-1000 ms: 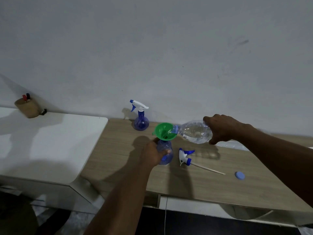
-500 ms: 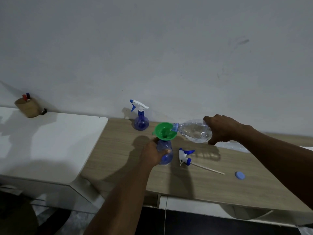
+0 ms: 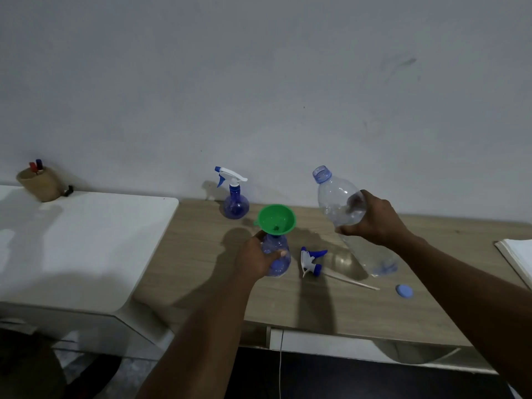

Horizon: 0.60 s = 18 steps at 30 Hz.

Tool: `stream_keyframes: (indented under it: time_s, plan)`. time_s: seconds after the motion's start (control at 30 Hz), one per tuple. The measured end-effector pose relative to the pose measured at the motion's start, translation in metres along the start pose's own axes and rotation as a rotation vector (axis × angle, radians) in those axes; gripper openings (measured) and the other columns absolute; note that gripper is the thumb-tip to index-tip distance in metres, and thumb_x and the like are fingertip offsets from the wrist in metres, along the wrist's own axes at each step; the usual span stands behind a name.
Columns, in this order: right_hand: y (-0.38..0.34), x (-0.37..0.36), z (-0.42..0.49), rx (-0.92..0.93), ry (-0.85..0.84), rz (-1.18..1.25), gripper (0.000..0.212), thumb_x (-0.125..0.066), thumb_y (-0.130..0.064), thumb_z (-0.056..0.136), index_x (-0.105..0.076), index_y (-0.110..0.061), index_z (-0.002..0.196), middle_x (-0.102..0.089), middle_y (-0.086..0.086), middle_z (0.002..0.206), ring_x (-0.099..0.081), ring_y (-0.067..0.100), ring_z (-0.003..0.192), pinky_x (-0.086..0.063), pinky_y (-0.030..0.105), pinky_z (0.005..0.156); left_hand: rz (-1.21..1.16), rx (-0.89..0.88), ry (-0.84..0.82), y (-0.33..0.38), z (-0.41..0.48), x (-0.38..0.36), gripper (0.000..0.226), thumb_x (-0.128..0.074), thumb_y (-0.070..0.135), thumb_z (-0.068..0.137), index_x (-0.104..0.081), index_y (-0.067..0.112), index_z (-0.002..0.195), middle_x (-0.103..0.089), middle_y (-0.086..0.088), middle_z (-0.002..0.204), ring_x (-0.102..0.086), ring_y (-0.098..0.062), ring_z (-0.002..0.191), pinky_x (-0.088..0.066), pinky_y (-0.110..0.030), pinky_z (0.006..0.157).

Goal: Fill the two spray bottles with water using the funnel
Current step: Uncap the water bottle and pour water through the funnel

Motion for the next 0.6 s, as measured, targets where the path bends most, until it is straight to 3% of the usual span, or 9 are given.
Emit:
stream_keyframes:
  time_s: [0.13,0.3,0.47,0.6]
  plan:
    - [0.010,-0.005,-0.006,-0.056,0.106,0.138,0.065,-0.095,-0.037,0.056,-0.057,-0.021,0.105,-0.067,-0.006,0.102,-0.061,0.018,0.093,-0.045,0.030,0.076,-0.026,-0.016,0.000,-0.001,0.001,0.000,0.073,-0.080,0.058,0.062,-0.064,0.028,0.126,-0.075,0.004,0.105,-0.071,-0.019,0.096,-0.057,-0.047,0.091]
    - [0.020,-0.015,-0.011,-0.144,0.203,0.298,0.069,-0.096,-0.040,0.054,-0.057,-0.020,0.107,-0.070,-0.005,0.105,-0.064,0.017,0.101,-0.052,0.036,0.086,-0.003,-0.011,0.000,0.003,-0.003,0.001,0.052,-0.086,0.039,0.078,-0.065,0.027,0.124,-0.076,0.003,0.097,-0.071,-0.017,0.088,-0.058,-0.040,0.085]
    - [0.022,-0.029,-0.022,-0.198,0.247,0.400,0.072,-0.095,-0.043,0.055,-0.058,-0.019,0.112,-0.069,-0.002,0.112,-0.063,0.019,0.106,-0.054,0.039,0.090,-0.020,-0.005,0.008,0.007,-0.007,0.003,0.053,-0.087,0.035,0.079,-0.064,0.025,0.126,-0.073,0.004,0.106,-0.068,-0.019,0.098,-0.054,-0.035,0.087]
    - [0.024,-0.033,-0.025,-0.244,0.274,0.458,0.081,-0.094,-0.048,0.052,-0.055,-0.021,0.117,-0.066,-0.004,0.115,-0.061,0.018,0.110,-0.053,0.037,0.090,-0.034,0.017,-0.013,0.010,-0.011,0.003,0.054,-0.087,0.033,0.079,-0.063,0.025,0.127,-0.074,0.002,0.110,-0.069,-0.021,0.104,-0.055,-0.040,0.093]
Point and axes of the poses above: each hand's wrist, its own z-axis towards the middle knuckle, its own x-axis out of the back of the hand, y = z × x, the point moved 5 cm from there along z, towards the middle knuckle
